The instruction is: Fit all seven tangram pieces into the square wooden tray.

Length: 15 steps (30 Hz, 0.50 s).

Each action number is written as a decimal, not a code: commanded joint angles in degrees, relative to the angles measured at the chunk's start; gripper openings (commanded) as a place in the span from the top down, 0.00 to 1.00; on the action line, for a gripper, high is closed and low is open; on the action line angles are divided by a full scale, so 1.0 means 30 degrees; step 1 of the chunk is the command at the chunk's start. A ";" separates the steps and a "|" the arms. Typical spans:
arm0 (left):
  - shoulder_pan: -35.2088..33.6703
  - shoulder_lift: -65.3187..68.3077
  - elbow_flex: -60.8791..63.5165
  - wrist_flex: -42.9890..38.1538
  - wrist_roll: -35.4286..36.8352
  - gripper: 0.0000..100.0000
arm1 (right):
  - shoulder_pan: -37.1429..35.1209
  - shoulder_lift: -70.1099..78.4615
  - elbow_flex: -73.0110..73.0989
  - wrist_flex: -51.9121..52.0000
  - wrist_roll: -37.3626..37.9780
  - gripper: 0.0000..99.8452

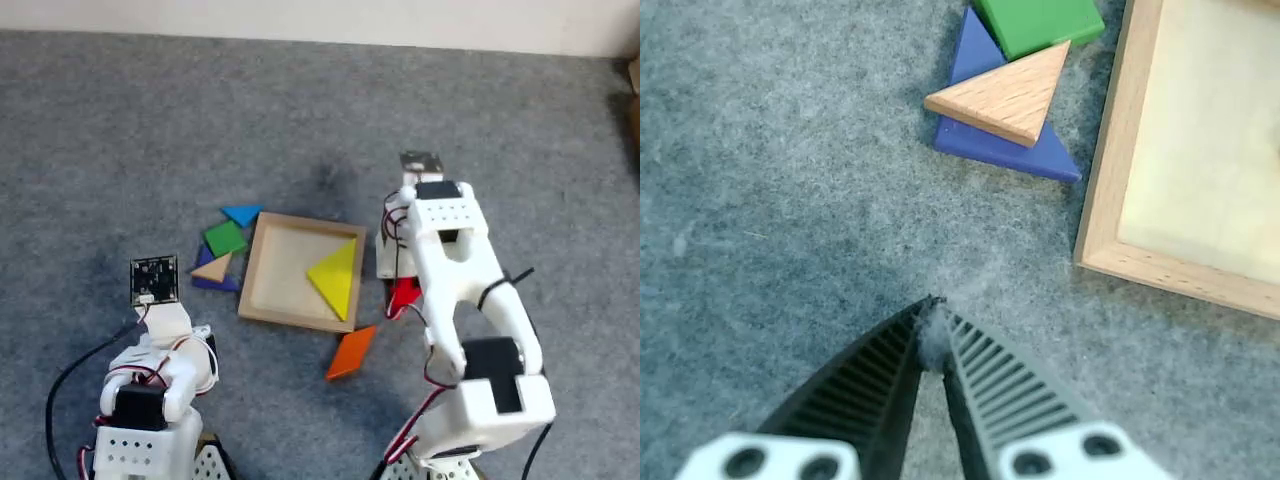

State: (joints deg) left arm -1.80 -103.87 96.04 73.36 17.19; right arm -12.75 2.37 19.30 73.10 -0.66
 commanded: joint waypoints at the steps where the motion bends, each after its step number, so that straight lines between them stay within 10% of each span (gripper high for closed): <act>1: -0.0132 -0.0073 0.0366 0.0088 -0.0147 0.99 | 0.0015 -0.1509 -0.0337 0.0103 0.1875 0.91; 9: -0.0132 -0.0073 0.0366 0.0088 -0.0147 0.99 | 0.0103 -0.1451 -0.0484 0.0044 0.3018 0.88; 15: -0.0132 -0.0073 0.0366 0.0088 -0.0147 0.99 | -0.0132 -0.1451 -0.0484 -0.0132 0.3018 0.62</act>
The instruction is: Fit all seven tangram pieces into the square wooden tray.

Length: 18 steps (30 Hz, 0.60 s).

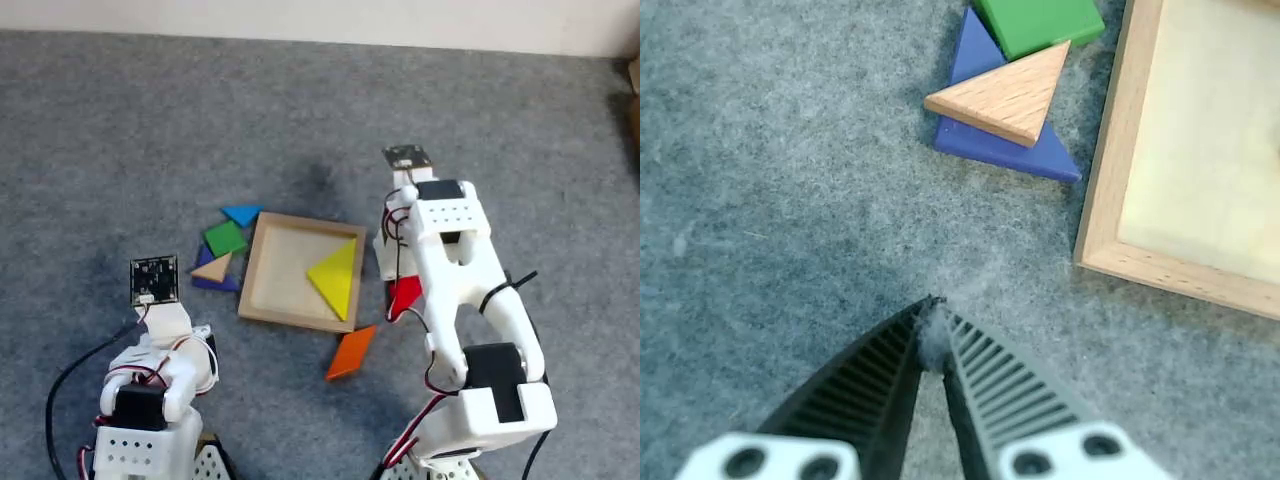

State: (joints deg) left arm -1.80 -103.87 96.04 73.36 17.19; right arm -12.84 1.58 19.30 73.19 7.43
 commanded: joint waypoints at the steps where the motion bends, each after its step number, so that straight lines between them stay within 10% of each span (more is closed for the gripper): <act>1: -0.0132 -0.0073 0.0366 0.0088 -0.0147 0.99 | -0.0278 -0.1187 -0.0484 -0.0220 0.0352 0.61; 18: -0.0132 -0.0073 0.0366 0.0088 -0.0147 0.99 | -0.0835 0.2271 0.1245 -0.4059 0.0205 0.61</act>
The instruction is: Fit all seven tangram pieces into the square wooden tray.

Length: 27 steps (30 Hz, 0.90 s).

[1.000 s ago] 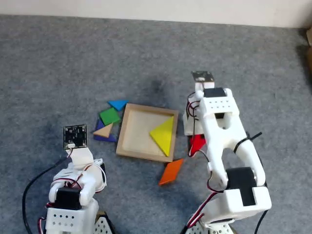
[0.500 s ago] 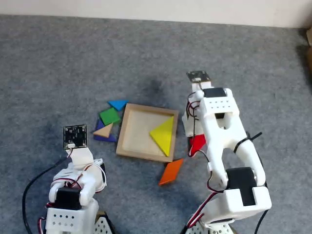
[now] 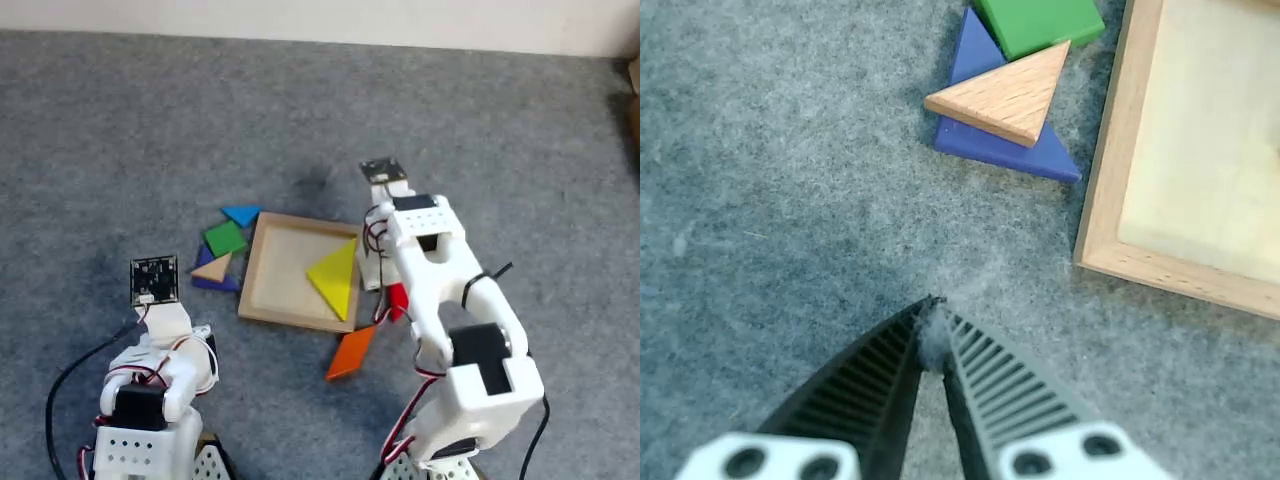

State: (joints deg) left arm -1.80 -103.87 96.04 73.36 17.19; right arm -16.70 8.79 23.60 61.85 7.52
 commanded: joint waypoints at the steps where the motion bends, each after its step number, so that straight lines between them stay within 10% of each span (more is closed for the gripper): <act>1: -0.0132 -0.0073 0.0366 0.0088 -0.0147 0.99 | 0.0630 0.0015 -0.0190 -0.0278 0.0176 0.61; 27: -0.0132 -0.0073 0.0366 0.0088 -0.0147 0.99 | 0.0835 -0.1216 0.0396 -0.0806 0.0322 0.82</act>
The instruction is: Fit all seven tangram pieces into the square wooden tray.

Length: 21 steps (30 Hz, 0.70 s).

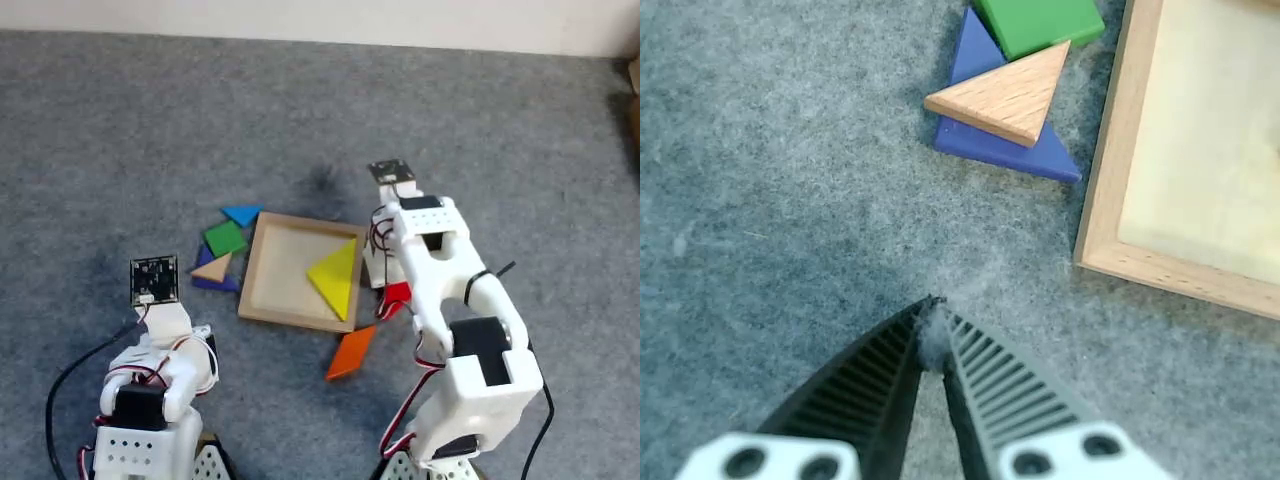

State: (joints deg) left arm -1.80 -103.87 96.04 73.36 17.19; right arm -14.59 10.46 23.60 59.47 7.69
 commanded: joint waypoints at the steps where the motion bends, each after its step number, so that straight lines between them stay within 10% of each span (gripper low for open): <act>1: -0.0132 -0.0073 0.0366 0.0088 -0.0147 0.99 | 0.0132 -0.2388 0.0747 -0.0073 0.0264 0.82; 21: -0.0132 -0.0073 0.0366 0.0088 -0.0147 0.99 | -0.0249 -0.5641 0.3209 0.1304 -0.3810 0.71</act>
State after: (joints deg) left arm -1.80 -103.87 96.04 73.36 17.19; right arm -14.86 -4.48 32.40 63.16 -1.63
